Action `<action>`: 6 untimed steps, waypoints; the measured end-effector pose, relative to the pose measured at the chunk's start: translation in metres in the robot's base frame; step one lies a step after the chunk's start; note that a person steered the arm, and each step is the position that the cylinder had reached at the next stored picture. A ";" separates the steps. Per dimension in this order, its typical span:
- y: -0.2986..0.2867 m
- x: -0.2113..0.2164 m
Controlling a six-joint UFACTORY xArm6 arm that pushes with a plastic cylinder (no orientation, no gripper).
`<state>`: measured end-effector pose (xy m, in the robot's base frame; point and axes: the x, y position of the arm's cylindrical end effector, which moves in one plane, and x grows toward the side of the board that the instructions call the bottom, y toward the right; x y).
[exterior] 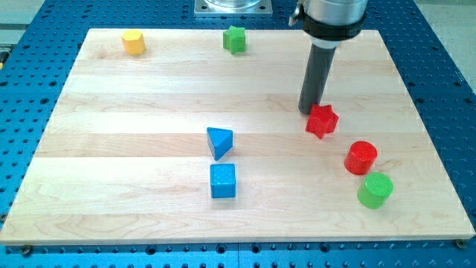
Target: Push the red star to the top of the red circle
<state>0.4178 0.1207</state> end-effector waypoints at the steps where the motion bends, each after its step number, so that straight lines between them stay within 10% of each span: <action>1: -0.005 0.007; 6: 0.056 0.015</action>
